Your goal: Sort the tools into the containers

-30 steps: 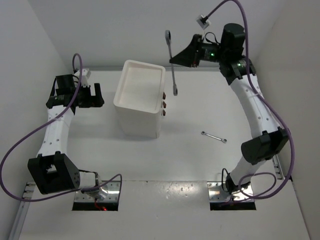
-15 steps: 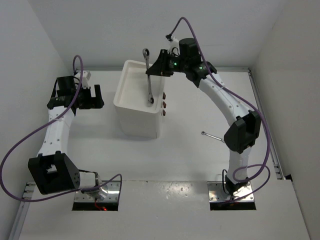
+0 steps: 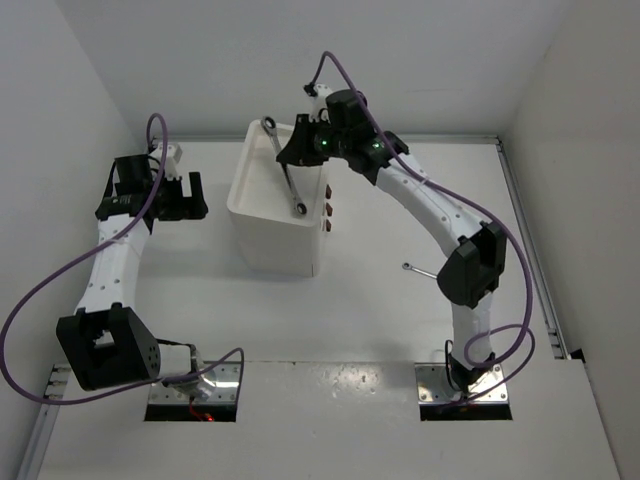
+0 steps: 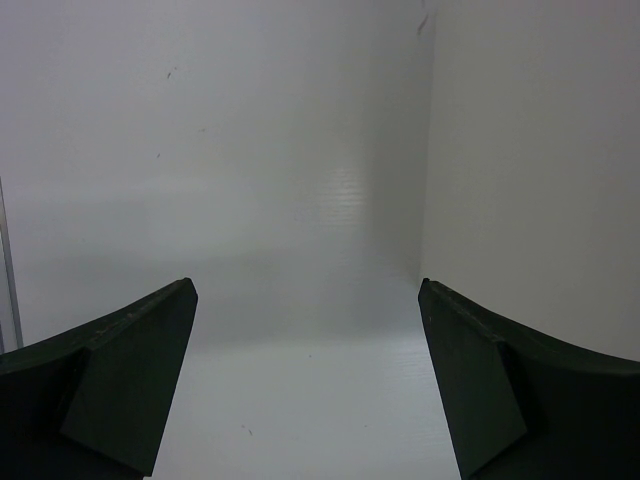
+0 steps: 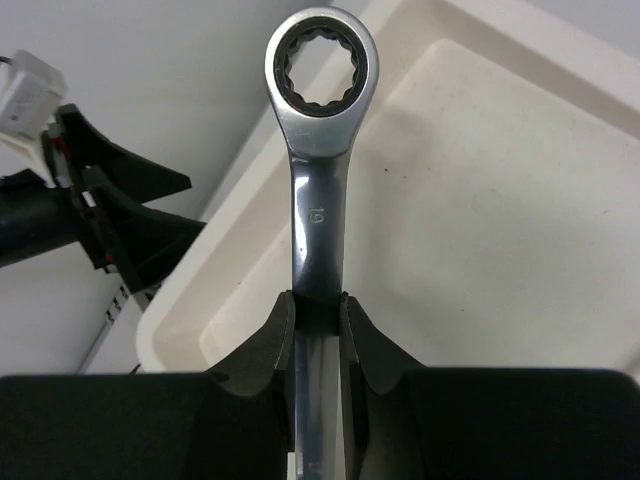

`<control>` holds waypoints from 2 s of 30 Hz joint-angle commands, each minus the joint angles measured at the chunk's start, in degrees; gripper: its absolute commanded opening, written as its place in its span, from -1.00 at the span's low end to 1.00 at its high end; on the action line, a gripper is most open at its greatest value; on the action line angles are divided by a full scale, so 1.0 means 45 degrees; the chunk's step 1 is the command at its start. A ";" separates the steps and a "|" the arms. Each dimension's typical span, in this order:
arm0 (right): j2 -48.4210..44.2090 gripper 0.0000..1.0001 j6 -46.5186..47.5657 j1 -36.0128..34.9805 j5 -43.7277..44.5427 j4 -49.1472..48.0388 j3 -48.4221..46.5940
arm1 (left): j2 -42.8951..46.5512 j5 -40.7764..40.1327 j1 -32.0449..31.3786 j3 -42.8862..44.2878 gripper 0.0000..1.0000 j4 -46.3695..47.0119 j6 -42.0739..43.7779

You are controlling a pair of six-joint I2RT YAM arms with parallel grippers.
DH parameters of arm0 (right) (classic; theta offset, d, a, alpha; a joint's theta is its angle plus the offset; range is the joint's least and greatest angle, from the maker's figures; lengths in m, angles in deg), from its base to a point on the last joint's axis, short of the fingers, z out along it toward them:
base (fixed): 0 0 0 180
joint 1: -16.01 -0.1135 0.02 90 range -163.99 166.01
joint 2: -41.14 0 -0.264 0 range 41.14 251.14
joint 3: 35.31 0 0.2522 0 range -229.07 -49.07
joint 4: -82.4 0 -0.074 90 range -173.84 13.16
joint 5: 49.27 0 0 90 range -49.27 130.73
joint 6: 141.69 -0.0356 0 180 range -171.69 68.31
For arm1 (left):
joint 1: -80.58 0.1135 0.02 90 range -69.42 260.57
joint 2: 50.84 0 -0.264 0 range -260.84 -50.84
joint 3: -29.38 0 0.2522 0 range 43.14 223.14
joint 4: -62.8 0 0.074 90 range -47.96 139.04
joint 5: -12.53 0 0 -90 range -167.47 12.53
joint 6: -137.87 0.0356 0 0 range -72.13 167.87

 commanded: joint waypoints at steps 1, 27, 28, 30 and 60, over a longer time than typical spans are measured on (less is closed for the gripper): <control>0.0422 -1.00 0.0037 -0.0092 0.0330 -0.0515 -0.0059 | 0.0548 -0.0063 0.0138 -0.0017 1.00 0.0440 0.0128; 0.0133 0.11 0.0423 -0.0072 -0.0081 -0.0770 -0.0040 | 0.0666 -0.0181 0.0138 0.0003 1.00 0.0440 0.0247; -0.0121 0.11 0.0697 0.0063 0.0035 -0.0770 -0.0040 | 0.0666 -0.0181 0.0138 0.0003 1.00 0.0440 0.0247; -0.1112 0.11 0.1611 0.0182 0.0152 -0.0888 -0.0157 | 0.0783 -0.0063 0.0138 0.0138 1.00 0.0440 0.0247; -0.6767 0.33 1.6383 0.5670 0.2809 0.6651 1.2304 | 0.0979 0.0426 0.0138 0.0960 1.00 -0.0127 0.0168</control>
